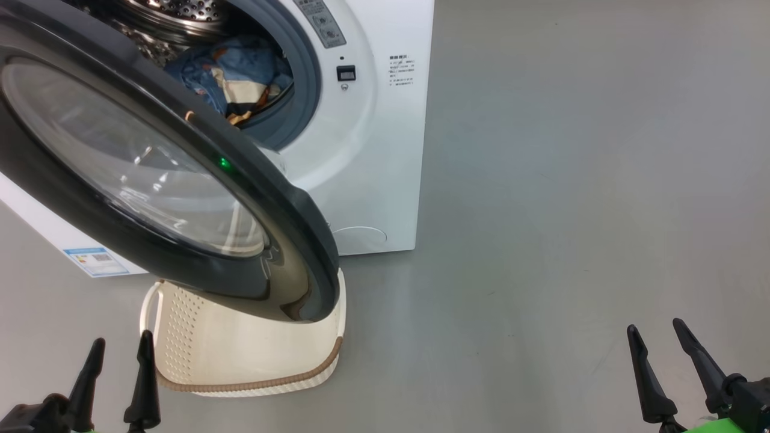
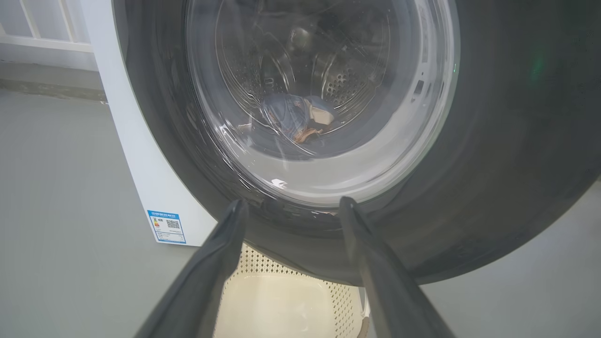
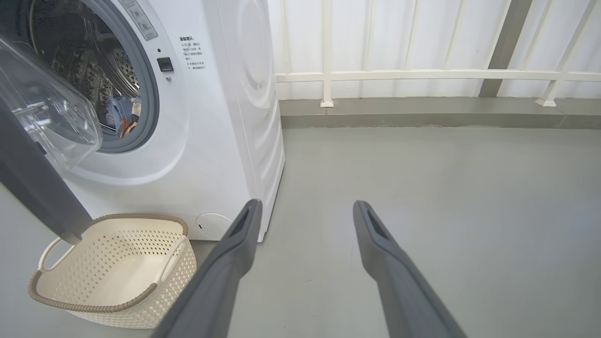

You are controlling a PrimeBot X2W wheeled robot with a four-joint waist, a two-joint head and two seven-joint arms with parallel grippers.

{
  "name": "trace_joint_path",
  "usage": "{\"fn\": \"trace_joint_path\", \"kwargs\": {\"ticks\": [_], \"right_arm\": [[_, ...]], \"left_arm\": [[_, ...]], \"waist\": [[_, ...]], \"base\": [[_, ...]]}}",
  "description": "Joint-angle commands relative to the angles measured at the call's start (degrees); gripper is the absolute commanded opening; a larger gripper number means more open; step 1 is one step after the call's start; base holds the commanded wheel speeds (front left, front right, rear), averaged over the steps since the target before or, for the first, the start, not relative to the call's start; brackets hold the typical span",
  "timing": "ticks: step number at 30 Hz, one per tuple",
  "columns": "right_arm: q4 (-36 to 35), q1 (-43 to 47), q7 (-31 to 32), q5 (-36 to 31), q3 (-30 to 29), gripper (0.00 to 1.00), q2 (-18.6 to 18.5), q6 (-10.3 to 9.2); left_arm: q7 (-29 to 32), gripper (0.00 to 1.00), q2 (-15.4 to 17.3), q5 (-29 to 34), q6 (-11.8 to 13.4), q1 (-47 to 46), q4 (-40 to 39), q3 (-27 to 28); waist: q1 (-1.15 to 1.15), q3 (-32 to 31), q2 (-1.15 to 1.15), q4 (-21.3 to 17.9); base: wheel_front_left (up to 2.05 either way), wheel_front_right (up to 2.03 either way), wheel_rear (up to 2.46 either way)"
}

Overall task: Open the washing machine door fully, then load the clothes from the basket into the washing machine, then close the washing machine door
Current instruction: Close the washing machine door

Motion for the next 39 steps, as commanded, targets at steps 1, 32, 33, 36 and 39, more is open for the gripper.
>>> {"fn": "trace_joint_path", "kwargs": {"ticks": [1,32,33,36,39], "right_arm": [[-1.3,-0.58,-0.28,0.01,1.12,1.0,-0.89,0.09],[-16.03,-23.11,-0.28,3.35,19.99,0.0,1.45,0.09],[-16.55,-23.83,-0.28,3.38,21.61,0.0,1.56,0.09],[-16.63,-25.54,-0.28,4.19,27.3,0.0,1.82,0.09],[-14.31,-26.75,-0.28,5.43,33.13,0.0,1.91,0.09]], "left_arm": [[-0.37,1.0,0.94,0.45,-0.14,-1.01,-0.99,2.17],[-0.37,1.0,-1.72,1.49,-0.14,-0.17,-3.89,1.47],[-0.37,1.0,-1.8,1.49,-0.14,-0.16,-3.93,1.35],[-0.37,1.0,-2.16,1.48,-0.14,-0.35,-4.12,1.3],[-0.37,1.0,-2.53,1.5,-0.14,-0.7,-4.23,1.05]], "waist": [[0.0,-0.01,0.0,0.07],[0.0,-3.12,0.0,8.3],[0.0,-3.06,0.0,8.64],[0.0,-2.63,0.0,9.69],[0.0,-2.01,0.0,10.63]], "base": [[0.0,0.0,0.0],[0.0,0.0,0.0],[0.0,0.0,0.0],[0.0,0.0,0.0],[0.0,0.0,0.0]]}}
